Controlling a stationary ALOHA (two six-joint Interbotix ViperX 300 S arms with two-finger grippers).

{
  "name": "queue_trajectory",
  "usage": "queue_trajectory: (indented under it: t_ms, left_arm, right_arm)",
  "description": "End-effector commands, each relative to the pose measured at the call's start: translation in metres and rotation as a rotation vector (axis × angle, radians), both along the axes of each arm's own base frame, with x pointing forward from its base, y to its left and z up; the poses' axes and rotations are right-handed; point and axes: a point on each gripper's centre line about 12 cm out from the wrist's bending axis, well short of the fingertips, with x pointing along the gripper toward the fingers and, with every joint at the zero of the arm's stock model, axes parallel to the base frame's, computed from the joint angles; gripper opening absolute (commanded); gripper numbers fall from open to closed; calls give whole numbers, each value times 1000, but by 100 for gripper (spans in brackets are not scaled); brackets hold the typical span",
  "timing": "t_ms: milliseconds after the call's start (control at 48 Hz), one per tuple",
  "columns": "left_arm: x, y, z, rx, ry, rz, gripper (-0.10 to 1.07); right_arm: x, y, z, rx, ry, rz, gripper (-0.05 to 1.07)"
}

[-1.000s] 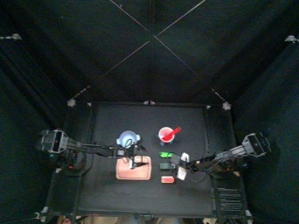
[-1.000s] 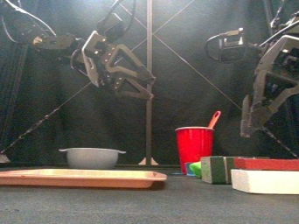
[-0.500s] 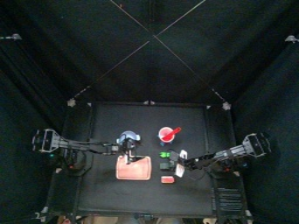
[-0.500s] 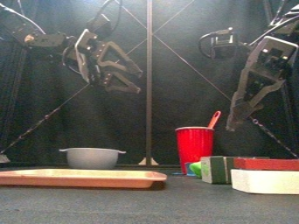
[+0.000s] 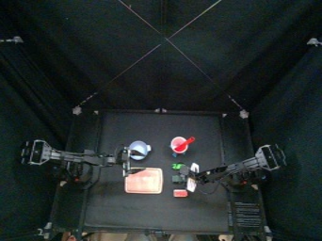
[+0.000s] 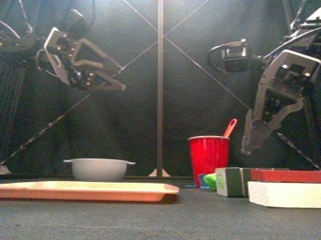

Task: Grab green sushi roll

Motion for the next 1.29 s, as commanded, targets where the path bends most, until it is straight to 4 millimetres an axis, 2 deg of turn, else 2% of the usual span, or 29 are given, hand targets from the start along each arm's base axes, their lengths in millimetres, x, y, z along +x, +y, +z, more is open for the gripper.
queue_trajectory:
  t_ms: [0, 83, 417, 938, 1104, 1271]
  left_arm:
    - [-6, -1, 8, 10, -49, -5, 103]
    - [-10, -2, 12, 14, -76, -10, 103]
    - [-13, -3, 5, 12, -64, -11, 103]
    - [-14, -2, -1, 8, -46, -9, 103]
    - [-14, -3, -1, 6, -46, -9, 103]
    - [-14, -3, -1, 7, -44, -10, 103]
  right_arm:
    - [7, 0, 3, 8, -14, -5, 91]
    - [8, 1, -2, 6, 3, -4, 91]
    - [13, 0, -18, -3, 49, -1, 91]
    - [18, -2, -31, -13, 87, -10, 88]
    - [20, -2, -30, -13, 84, -8, 84]
    - [22, -1, -28, -15, 78, -5, 74]
